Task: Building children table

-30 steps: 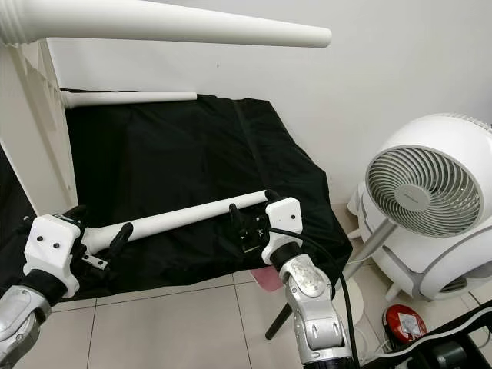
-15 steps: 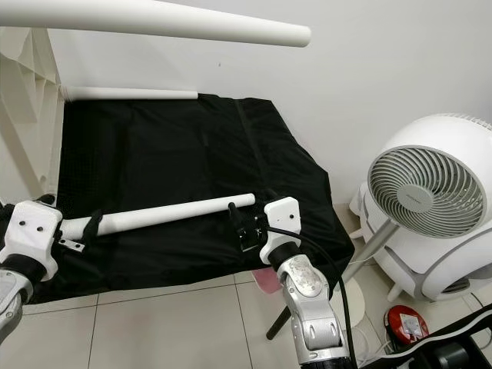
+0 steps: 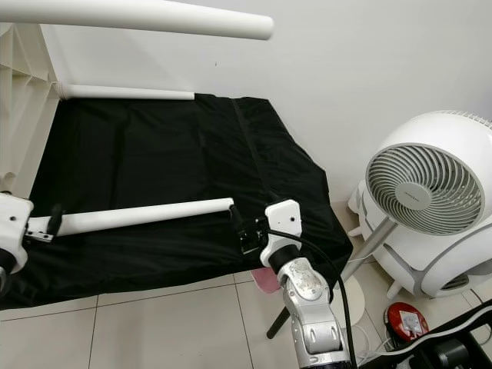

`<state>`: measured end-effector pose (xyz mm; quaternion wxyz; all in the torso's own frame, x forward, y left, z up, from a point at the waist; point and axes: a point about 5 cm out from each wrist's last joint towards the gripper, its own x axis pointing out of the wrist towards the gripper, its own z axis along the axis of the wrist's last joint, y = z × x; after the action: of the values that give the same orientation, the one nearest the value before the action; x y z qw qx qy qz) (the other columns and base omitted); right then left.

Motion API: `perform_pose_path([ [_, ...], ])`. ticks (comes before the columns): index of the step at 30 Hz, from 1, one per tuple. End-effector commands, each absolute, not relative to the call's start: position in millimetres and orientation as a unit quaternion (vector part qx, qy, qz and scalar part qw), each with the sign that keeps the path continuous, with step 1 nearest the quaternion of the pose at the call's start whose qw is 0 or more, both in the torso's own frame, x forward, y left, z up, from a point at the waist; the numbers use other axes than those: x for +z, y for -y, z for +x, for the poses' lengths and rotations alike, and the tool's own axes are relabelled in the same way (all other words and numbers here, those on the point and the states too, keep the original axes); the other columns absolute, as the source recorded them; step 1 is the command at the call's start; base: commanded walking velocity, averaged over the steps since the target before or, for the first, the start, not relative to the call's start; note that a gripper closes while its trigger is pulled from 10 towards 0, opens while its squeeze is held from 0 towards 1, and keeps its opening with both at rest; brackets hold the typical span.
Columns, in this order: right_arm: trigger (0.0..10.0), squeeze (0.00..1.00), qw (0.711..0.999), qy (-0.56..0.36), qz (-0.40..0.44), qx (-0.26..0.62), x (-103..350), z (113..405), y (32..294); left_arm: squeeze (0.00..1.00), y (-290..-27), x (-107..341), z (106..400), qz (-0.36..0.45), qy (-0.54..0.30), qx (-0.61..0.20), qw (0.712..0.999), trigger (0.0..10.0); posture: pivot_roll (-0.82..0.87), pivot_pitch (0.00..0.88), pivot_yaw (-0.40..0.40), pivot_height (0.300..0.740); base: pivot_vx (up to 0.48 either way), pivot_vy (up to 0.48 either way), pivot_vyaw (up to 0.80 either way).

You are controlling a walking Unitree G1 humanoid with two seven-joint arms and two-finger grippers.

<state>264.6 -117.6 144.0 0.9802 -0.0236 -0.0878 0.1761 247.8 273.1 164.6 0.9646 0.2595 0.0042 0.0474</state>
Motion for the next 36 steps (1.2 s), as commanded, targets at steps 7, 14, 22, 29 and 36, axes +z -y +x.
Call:
perform_pose_path([
  [7,10.0,0.00,0.981,0.083,-0.026,0.176,142,263,121,0.00,-273,160,244,0.248,0.010,0.125,0.961,10.0,0.04,0.000,-0.119,0.740,0.000,0.000,0.00],
  [14,10.0,0.00,0.981,0.078,-0.026,0.175,141,263,121,0.00,-232,163,242,0.206,0.053,0.021,0.977,10.0,0.04,0.000,-0.118,0.740,0.000,0.000,0.00],
  [22,10.0,0.00,0.984,0.077,-0.024,0.161,140,266,122,0.00,-208,162,243,0.166,0.065,-0.039,0.983,10.0,0.04,0.000,-0.116,0.740,0.000,0.000,0.00],
  [29,10.0,0.00,0.989,0.079,-0.032,0.119,137,273,127,0.00,-176,152,246,0.097,0.047,-0.083,0.991,10.0,0.05,0.000,-0.112,0.740,0.000,0.000,0.00],
  [36,10.0,0.00,0.990,0.088,-0.037,0.100,140,278,130,0.00,-154,146,256,0.027,0.034,-0.092,0.995,10.0,0.05,0.000,-0.070,0.740,0.000,0.000,0.00],
])
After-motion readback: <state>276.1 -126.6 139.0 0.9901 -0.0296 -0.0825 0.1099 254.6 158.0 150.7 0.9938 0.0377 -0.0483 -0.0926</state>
